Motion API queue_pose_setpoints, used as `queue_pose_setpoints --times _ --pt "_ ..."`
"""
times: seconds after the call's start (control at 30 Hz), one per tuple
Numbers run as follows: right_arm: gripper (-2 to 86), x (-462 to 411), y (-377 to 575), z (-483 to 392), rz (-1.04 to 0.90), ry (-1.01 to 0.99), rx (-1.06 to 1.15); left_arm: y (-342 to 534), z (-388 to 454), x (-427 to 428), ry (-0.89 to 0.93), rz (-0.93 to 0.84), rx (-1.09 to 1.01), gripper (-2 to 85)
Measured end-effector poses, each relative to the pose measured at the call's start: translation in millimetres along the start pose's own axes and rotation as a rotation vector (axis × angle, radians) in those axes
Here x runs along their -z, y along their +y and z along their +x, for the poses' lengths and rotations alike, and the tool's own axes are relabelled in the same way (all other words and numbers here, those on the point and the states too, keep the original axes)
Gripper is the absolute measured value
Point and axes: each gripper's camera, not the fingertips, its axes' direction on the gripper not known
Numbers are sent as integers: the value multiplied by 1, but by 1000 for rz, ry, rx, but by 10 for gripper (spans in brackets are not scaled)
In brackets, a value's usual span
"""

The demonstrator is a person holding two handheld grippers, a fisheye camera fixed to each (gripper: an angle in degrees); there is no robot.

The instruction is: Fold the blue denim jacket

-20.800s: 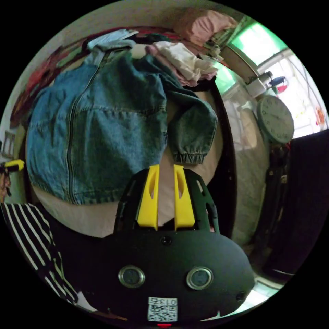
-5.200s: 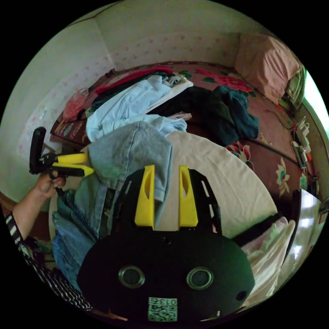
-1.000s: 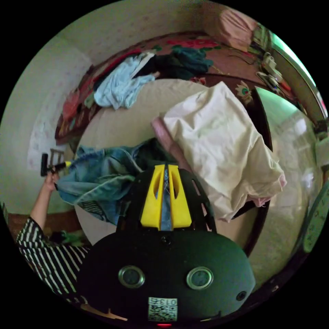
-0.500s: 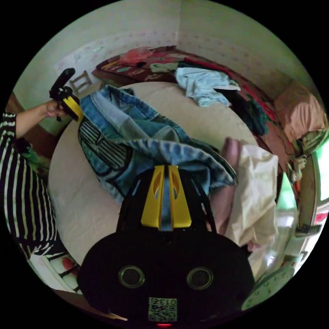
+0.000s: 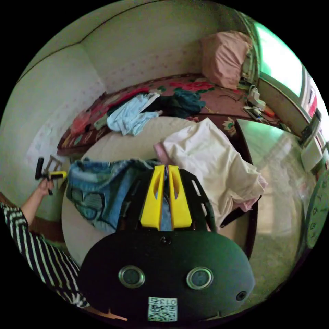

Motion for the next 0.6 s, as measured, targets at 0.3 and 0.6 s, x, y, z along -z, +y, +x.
queue_pose_setpoints --times 0.3,0.6 --pt "87 -75 43 -9 -277 -130 -63 -6 39 -53 -93 -195 -58 145" --pt "24 -19 45 -14 -334 -155 -120 7 59 -16 58 -256 -48 27"
